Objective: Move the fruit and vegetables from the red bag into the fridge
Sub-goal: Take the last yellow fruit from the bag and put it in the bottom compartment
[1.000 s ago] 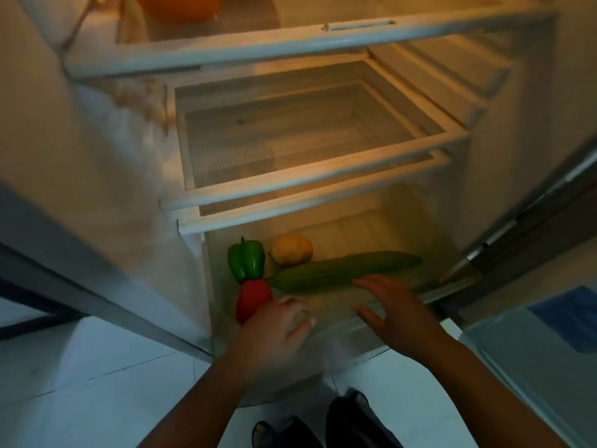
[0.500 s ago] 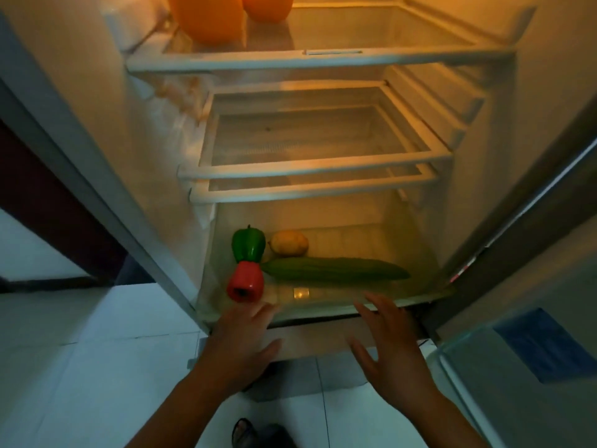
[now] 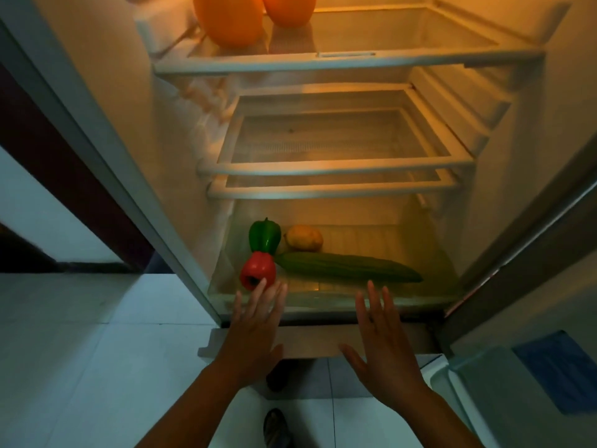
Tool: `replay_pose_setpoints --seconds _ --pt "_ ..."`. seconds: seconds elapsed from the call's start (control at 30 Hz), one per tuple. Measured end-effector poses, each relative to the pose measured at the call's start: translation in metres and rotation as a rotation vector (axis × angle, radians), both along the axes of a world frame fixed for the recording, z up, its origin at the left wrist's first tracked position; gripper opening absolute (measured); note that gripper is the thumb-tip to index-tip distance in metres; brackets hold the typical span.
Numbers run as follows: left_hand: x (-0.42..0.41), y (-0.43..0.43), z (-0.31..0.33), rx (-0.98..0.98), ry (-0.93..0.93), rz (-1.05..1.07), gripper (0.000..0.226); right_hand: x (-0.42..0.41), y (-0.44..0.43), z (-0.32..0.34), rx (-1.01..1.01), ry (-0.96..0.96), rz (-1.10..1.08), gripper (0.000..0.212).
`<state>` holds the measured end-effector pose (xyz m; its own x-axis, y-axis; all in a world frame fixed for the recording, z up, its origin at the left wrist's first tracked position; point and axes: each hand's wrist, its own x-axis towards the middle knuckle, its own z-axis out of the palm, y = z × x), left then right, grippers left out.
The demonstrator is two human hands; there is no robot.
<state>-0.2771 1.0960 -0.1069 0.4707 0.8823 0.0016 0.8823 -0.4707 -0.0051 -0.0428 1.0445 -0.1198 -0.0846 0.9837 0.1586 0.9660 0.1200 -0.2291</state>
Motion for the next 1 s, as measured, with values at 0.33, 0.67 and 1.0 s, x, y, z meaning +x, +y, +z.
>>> replay_pose_setpoints --seconds 0.33,0.67,1.0 --pt "0.002 0.076 -0.014 0.000 -0.013 -0.045 0.133 0.009 0.069 -0.005 -0.055 0.047 0.005 0.097" --pt "0.002 0.125 -0.014 -0.029 -0.034 -0.082 0.119 0.014 0.117 -0.005 0.014 0.032 -0.021 0.099" --pt "-0.023 0.122 -0.001 -0.014 -0.206 -0.085 0.095 0.019 0.107 -0.011 0.046 0.034 -0.079 0.096"
